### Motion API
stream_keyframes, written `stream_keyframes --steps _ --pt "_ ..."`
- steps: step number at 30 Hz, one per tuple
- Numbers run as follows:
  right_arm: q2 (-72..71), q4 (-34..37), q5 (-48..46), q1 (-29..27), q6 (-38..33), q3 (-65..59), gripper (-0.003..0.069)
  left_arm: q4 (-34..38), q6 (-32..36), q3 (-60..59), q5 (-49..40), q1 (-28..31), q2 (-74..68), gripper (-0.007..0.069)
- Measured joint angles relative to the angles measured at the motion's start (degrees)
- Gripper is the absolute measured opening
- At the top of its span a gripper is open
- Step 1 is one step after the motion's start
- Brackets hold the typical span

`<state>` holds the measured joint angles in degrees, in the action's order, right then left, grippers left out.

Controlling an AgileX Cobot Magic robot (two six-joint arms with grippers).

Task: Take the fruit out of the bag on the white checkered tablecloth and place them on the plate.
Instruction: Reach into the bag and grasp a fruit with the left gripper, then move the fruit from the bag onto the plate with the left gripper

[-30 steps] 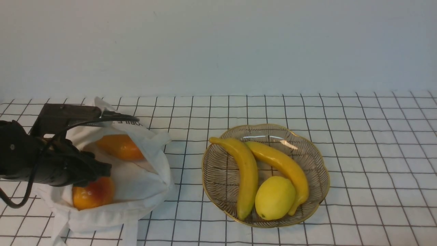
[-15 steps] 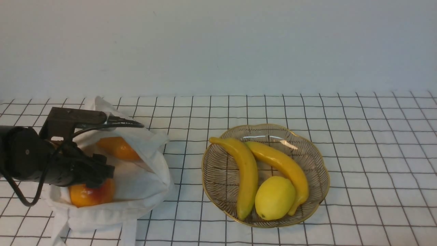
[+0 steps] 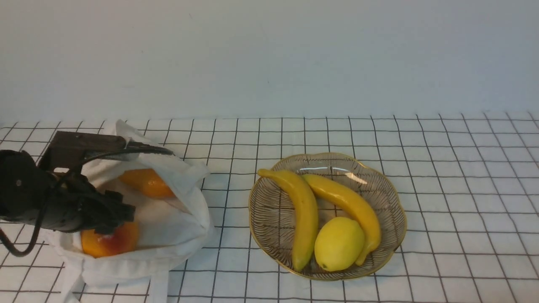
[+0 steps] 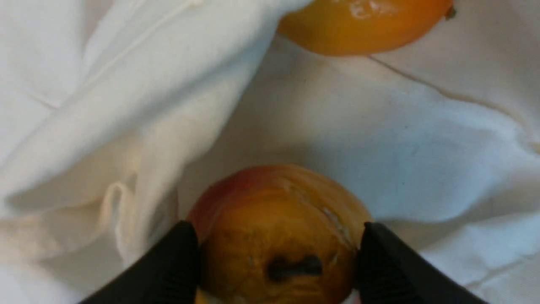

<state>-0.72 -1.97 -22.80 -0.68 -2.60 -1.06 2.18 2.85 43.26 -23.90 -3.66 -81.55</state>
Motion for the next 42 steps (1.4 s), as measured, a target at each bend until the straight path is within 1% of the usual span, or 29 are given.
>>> stream_keyframes --steps 4,7,9,12,13,14,15,17,20,21,23,28,31,36,37,38,40,42 --pt "0.0 0.1 0.0 0.0 0.0 0.0 -0.0014 3.1 2.5 0.0 -2.8 -1.0 6.9 0.0426" --pt "0.0 0.0 0.0 0.0 0.0 0.0 -0.0014 6.7 4.4 0.0 -4.1 -2.9 11.1 0.0426" --pt "0.0 0.0 0.0 0.0 0.0 0.0 -0.0014 11.6 6.4 -0.2 -4.7 -5.6 13.9 0.0426" --pt "0.0 0.0 0.0 0.0 0.0 0.0 -0.0014 16.9 10.0 0.0 -4.8 -9.6 15.7 0.0426" --pt "0.0 0.0 0.0 0.0 0.0 0.0 -0.0014 19.7 11.6 0.7 -4.8 -12.1 15.9 0.0425" --pt "0.0 0.0 0.0 0.0 0.0 0.0 -0.0014 20.6 11.9 0.8 -4.8 -12.4 15.9 0.0425" --pt "0.0 0.0 0.0 0.0 0.0 0.0 -0.0014 23.3 13.6 1.9 -4.8 -14.8 15.6 0.0424" --pt "0.0 0.0 0.0 0.0 0.0 0.0 -0.0014 26.9 15.5 3.8 -4.7 -17.3 14.6 0.0424" --pt "0.0 0.0 0.0 0.0 0.0 0.0 -0.0014 32.0 20.0 9.1 -3.9 -21.8 9.5 0.0424" --pt "0.0 0.0 0.0 0.0 0.0 0.0 -0.0014 32.0 20.2 9.4 -3.9 -22.0 9.1 0.0424" --pt "0.0 0.1 0.0 0.0 0.0 0.0 -0.0014 34.0 23.0 13.0 -2.9 -24.1 3.2 0.0424" --pt "0.0 0.1 0.0 0.0 0.0 0.0 -0.0014 35.0 25.3 18.1 -1.9 -25.1 -7.5 0.0424" --pt "0.0 0.1 0.0 0.0 0.0 0.0 -0.0014 35.0 25.7 21.1 1.3 -25.1 -15.2 0.0424" --pt "0.0 0.1 0.0 0.0 0.0 0.0 -0.0014 35.2 25.8 23.1 3.0 -25.1 -21.2 0.0426" --pt "0.0 0.1 0.0 0.0 0.0 0.0 -0.0014 35.2 25.8 23.2 3.2 -25.1 -21.8 0.0456" --pt "0.0 0.1 0.0 0.0 0.0 0.0 -0.0014 35.2 25.8 23.2 3.2 -25.1 -21.8 0.0456" --pt "0.0 0.1 0.0 0.0 0.0 0.0 -0.0014 35.2 25.8 23.2 3.2 -25.1 -21.9 0.0572" --pt "0.0 0.1 0.0 0.0 0.0 0.0 -0.0014 35.2 25.8 23.3 3.3 -25.1 -21.7 0.0647"
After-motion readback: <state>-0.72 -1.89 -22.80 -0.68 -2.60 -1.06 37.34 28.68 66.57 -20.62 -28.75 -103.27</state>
